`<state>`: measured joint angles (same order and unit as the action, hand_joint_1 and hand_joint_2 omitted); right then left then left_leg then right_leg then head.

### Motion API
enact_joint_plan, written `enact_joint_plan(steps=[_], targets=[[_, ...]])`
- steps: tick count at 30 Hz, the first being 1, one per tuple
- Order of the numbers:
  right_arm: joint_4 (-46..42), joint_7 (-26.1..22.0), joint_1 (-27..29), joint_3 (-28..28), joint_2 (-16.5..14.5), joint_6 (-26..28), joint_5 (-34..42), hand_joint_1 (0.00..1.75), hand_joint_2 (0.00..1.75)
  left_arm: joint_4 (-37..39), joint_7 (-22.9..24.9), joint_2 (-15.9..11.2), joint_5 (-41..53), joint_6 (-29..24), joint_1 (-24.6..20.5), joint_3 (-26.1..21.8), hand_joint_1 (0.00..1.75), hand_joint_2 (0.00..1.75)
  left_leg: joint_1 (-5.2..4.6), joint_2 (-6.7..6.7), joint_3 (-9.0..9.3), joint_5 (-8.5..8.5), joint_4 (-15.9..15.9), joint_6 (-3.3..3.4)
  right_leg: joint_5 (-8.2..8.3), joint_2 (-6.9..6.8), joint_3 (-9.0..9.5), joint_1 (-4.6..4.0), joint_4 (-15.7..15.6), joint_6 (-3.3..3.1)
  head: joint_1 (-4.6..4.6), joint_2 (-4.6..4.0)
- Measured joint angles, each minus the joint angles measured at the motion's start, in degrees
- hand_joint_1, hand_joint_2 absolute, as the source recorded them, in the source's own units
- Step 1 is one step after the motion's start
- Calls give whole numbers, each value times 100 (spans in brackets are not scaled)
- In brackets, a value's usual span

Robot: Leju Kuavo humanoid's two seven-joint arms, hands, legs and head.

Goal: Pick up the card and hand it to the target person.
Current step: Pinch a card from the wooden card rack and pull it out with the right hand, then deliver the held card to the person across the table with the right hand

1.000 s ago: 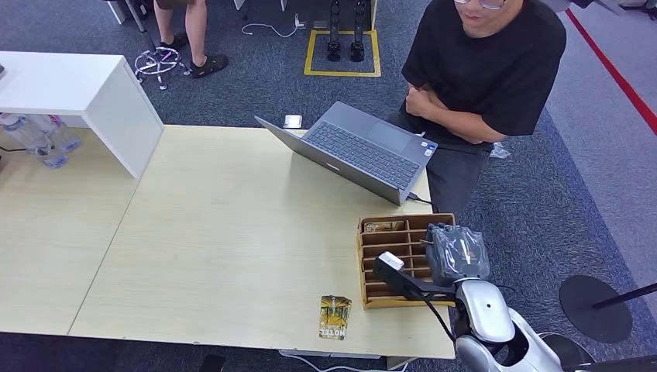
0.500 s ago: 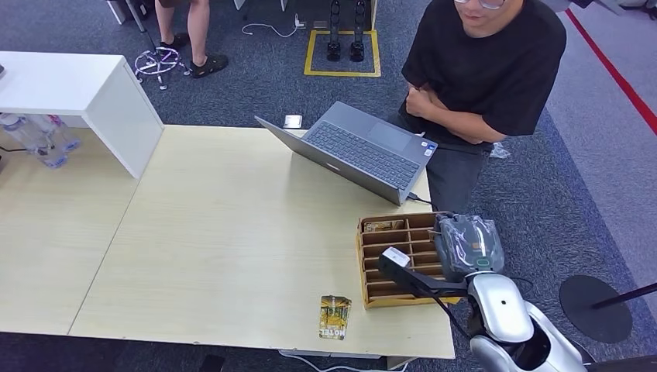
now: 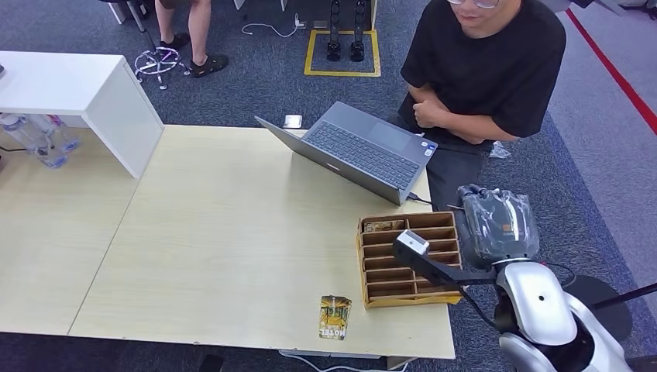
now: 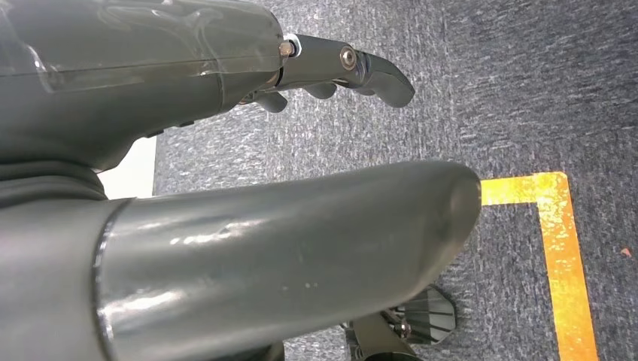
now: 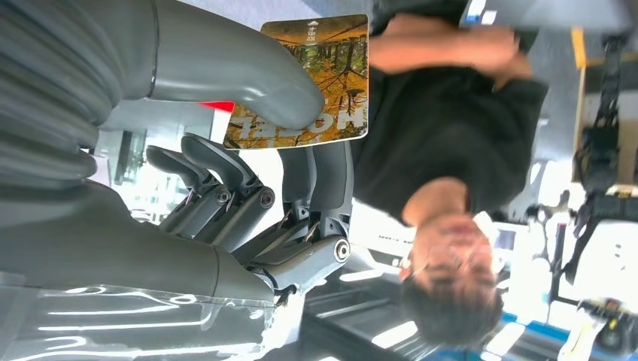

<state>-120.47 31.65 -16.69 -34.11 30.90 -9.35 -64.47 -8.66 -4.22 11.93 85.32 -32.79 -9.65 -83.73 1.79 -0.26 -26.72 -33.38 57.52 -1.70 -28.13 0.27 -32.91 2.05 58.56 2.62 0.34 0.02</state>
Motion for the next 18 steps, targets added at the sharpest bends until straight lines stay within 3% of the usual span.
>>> enact_joint_plan(steps=[7, 18], targets=[[-294, 13, -36, 412, 193, 408, 145, 175, 175, 0, -35, 0, -1, 13, 0, 1, 0, 0, 0, 0, 1, 0, 0, 0, 0, 0, 0, 0, 0, 0, -1, 0], [127, -626, 401, 1454, 180, 2701, -54, 173, 175, 0, -78, 0, 44, 131, -1, 121, 0, 0, 0, -1, -12, 0, 0, 0, 0, -2, 0, 0, 0, 0, 0, 0]])
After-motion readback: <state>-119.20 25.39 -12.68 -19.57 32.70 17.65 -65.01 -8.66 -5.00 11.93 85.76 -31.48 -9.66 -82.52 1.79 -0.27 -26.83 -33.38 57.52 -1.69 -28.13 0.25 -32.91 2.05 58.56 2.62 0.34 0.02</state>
